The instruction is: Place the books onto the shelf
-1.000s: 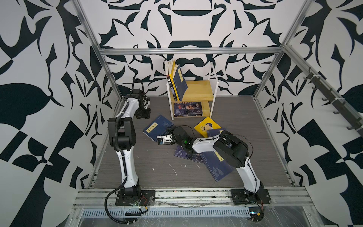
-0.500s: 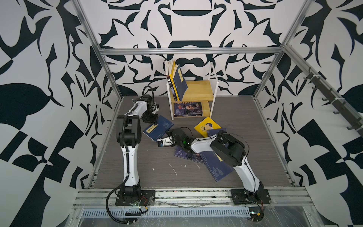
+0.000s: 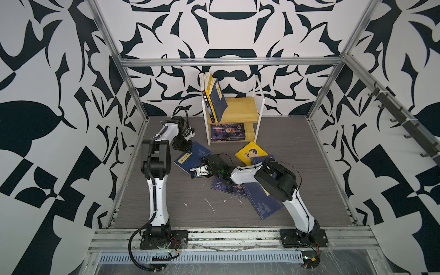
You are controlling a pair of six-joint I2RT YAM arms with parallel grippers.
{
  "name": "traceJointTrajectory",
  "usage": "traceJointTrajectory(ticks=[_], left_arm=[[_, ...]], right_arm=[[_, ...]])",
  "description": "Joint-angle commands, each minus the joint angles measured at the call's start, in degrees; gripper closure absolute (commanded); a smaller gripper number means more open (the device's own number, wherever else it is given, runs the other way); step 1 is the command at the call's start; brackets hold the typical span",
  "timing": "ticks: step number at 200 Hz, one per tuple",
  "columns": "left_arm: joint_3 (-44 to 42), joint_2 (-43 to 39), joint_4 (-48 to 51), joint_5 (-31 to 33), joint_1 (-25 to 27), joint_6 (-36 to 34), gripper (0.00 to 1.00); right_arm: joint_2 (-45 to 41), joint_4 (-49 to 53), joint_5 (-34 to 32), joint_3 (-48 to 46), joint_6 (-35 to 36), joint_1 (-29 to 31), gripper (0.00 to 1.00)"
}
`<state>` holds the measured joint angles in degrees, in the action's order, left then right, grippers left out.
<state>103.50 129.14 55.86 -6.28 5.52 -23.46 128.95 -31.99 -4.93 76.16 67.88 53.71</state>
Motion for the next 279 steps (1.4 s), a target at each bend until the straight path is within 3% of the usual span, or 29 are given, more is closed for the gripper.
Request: traceJointTrajectory(ticks=[1,47,102,279], left_arm=[[-5.6,2.5,9.2,-0.8,1.6,-3.4,0.6],[-3.6,3.8,13.6,-3.1,1.6,-5.2,0.73],[-4.1,4.0,16.7,-4.5,1.6,-6.7,0.87],[-10.8,2.0,18.9,-4.7,1.9,-8.8,0.89]], right_arm=[[0.3,-1.5,1.6,0.6,1.5,0.1,0.42],[4.1,-7.6,0.6,2.3,6.1,1.4,0.39],[0.6,-15.1,-0.9,6.7,5.9,2.9,0.41],[-4.7,-13.9,-1.0,7.3,7.4,2.4,0.42]])
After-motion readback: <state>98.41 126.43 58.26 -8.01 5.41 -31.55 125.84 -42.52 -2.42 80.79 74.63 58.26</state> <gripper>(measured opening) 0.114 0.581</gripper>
